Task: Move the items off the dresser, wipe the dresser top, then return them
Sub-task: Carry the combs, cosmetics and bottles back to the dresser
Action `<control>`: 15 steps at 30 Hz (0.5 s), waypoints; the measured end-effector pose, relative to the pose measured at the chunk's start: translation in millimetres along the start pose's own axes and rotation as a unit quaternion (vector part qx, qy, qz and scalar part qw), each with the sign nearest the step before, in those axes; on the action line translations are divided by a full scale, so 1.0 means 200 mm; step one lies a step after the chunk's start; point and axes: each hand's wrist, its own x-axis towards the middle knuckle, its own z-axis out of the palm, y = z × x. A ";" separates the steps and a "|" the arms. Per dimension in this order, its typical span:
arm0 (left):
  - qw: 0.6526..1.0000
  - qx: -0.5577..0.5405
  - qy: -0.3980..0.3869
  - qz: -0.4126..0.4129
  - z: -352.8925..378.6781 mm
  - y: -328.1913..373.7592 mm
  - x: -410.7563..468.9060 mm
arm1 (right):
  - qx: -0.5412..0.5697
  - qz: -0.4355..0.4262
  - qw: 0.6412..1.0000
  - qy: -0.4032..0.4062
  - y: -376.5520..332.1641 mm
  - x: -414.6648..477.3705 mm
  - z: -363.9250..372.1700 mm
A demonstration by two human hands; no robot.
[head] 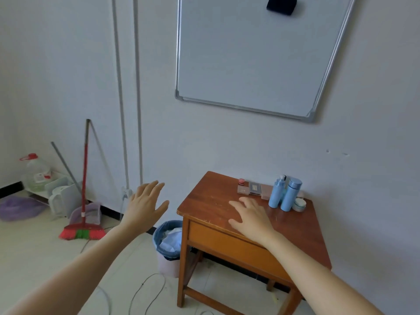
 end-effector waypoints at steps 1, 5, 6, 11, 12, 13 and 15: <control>1.000 -0.004 -0.007 -0.004 0.05 -0.04 0.09 | 0.008 0.010 1.000 -0.013 0.01 0.08 0.05; 0.999 -0.031 -0.033 0.002 0.27 -0.18 0.42 | 0.031 0.062 0.996 -0.059 0.09 0.40 0.20; 0.998 -0.034 -0.046 0.006 0.31 -0.20 0.50 | 0.036 0.082 0.994 -0.071 0.10 0.47 0.23; 0.994 -0.047 -0.091 0.025 0.57 -0.30 0.87 | 0.087 0.156 0.981 -0.078 0.15 0.76 0.39; 0.993 -0.055 -0.103 0.027 0.63 -0.29 0.93 | 0.094 0.165 0.978 -0.083 0.16 0.79 0.43; 0.990 -0.058 -0.121 0.031 0.69 -0.28 0.97 | 0.095 0.172 0.976 -0.090 0.18 0.81 0.48; 0.984 -0.059 -0.163 0.047 0.83 -0.23 1.05 | 0.081 0.185 0.975 -0.092 0.23 0.85 0.57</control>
